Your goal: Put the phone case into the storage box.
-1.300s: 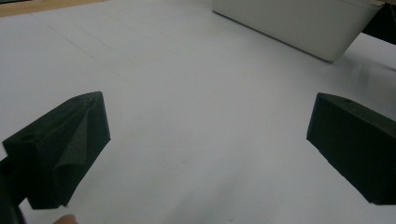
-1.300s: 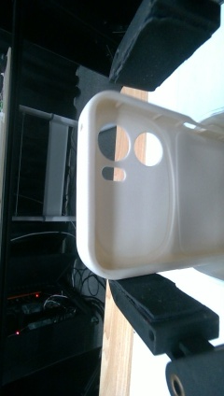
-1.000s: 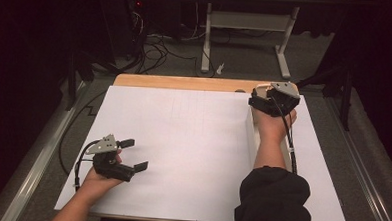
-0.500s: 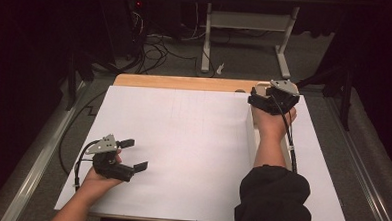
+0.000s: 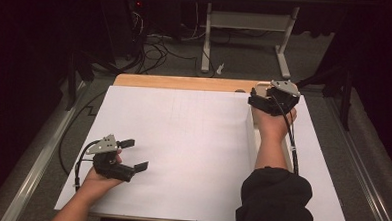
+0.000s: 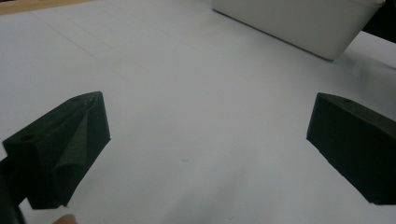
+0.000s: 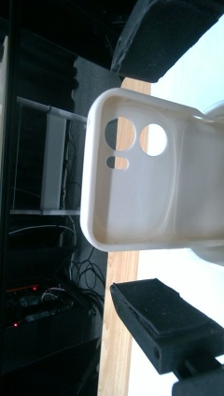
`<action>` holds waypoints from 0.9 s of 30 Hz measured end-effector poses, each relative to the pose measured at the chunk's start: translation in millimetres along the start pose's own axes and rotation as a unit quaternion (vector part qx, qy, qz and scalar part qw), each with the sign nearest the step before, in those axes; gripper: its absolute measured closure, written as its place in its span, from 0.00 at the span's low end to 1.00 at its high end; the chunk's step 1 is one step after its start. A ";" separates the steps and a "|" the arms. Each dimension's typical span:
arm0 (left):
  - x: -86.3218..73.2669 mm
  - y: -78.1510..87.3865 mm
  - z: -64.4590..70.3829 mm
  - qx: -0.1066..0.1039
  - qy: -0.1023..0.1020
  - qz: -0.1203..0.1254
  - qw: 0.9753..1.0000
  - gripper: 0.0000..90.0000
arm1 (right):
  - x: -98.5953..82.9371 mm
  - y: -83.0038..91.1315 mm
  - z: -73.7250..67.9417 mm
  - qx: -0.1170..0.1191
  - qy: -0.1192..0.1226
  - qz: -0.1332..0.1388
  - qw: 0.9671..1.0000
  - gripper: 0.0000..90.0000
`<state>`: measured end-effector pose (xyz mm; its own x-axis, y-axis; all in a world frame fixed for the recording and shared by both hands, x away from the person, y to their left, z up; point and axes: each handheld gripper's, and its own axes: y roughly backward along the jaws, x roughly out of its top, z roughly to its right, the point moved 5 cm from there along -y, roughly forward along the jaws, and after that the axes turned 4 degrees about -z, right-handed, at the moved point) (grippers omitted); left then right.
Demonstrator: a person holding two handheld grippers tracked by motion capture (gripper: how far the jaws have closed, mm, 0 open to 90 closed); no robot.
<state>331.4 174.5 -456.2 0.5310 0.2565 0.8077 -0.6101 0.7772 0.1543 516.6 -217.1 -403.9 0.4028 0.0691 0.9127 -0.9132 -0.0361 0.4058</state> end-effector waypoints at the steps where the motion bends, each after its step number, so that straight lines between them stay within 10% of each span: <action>1: 0.0 0.0 0.0 0.000 0.000 0.000 1.000 0.00 | -0.3 0.0 -0.3 0.001 0.000 -0.001 1.000 0.00; 27: -0.8 -2.0 0.6 0.002 -0.003 0.000 1.000 0.01 | -5.5 16.4 3.4 0.014 -0.013 0.004 1.000 0.00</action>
<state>331.9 172.4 -456.9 0.5278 0.2524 0.8110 -0.6119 0.7752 0.1570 499.5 -221.5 -402.1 0.3972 0.0419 0.9168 -0.9146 -0.0645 0.3992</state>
